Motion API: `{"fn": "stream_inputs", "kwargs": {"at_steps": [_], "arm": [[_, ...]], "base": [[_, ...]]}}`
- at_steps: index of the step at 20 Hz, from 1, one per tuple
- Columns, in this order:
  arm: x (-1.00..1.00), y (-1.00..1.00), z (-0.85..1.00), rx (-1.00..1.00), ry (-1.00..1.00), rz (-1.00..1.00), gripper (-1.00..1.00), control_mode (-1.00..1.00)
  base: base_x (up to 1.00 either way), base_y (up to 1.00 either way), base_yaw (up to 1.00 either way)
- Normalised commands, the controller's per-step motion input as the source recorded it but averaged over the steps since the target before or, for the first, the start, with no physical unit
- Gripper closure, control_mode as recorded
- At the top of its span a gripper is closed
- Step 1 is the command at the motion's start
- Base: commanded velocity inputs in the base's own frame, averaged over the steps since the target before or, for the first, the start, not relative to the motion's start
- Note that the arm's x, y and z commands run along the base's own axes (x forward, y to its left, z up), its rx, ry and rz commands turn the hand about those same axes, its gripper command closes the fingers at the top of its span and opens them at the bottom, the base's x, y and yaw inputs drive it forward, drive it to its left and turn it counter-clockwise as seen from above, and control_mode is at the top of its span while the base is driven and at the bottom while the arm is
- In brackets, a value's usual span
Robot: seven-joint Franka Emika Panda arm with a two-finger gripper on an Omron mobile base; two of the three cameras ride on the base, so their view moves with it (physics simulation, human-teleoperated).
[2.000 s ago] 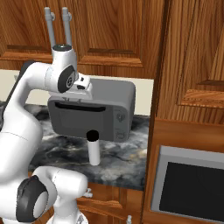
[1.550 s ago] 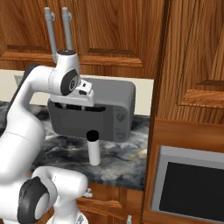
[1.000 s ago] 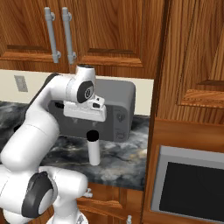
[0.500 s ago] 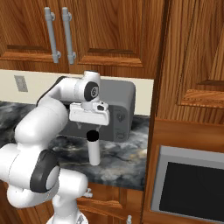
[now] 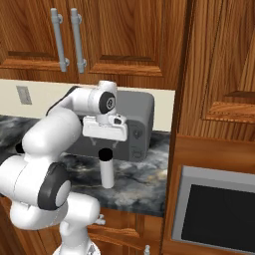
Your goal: Move the drinks to the dining counter.
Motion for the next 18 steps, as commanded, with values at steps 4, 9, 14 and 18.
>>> {"fn": "stream_inputs", "kwargs": {"at_steps": [4, 9, 14, 18], "arm": [[-0.01, -0.28, -0.27, 0.01, -0.07, 0.00, -1.00, -1.00], [-0.02, -0.24, -0.25, 0.01, -0.10, 0.00, -1.00, -1.00], [0.00, -0.04, -0.12, 0.00, -0.04, 0.00, -1.00, -1.00], [-0.03, 0.06, 0.00, 0.00, 0.00, 0.00, -1.00, -1.00]], "base": [[0.00, 0.00, 0.00], [0.00, 0.00, 0.00], [0.00, 0.00, 0.00], [0.00, 0.00, 0.00]]}}
